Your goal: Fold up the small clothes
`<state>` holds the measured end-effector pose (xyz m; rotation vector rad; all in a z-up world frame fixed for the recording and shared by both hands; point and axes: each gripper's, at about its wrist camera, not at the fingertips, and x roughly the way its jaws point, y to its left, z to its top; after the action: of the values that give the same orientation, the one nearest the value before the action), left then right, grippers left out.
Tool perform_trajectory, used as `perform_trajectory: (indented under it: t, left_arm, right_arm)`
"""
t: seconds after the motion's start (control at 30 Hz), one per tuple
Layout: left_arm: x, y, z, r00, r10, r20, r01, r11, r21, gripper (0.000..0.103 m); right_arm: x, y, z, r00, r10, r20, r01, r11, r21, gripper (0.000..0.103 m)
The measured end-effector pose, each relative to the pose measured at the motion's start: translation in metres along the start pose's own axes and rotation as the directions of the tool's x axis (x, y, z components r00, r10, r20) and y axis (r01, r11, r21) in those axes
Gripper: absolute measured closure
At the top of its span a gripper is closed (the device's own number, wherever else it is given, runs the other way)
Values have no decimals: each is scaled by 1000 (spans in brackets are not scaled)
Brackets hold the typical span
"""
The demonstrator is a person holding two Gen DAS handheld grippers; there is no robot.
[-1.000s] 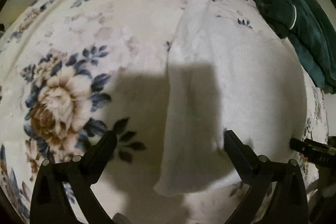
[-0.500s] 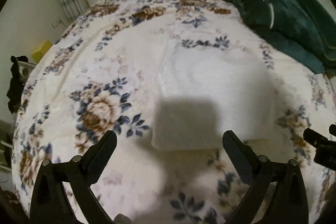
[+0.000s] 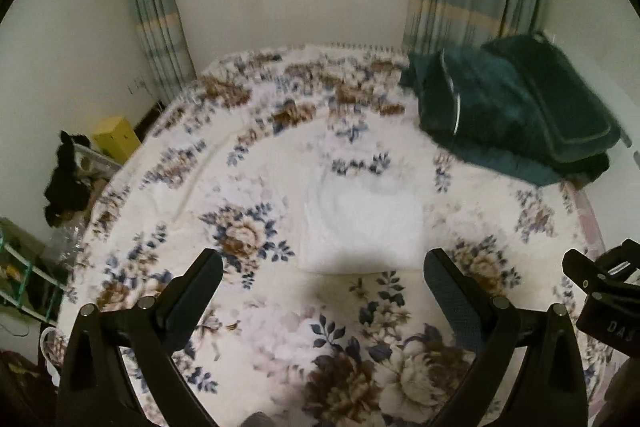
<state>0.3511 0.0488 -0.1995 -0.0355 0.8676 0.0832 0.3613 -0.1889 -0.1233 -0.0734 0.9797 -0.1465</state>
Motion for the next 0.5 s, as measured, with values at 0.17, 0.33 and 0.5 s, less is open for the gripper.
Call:
perform_trajectory:
  t: [0.17,0.33,0.5]
  left_arm:
    - [-81,-4,8,998,-11,61,11,1000,-1,0]
    - [-144,-12,7,997,-20,80,21,1000,-1,0]
    - [-188,-19,5,998,-11,67,12,1000,-10,0]
  right_arm:
    - [-95,-24,-1,998,19,64,-18,1000,-15,0]
    - [-169,-41,-9,993,49,112,-46,999,-23,0]
    - [-227,-55,-17,988,79,130,-75,997,-34,0]
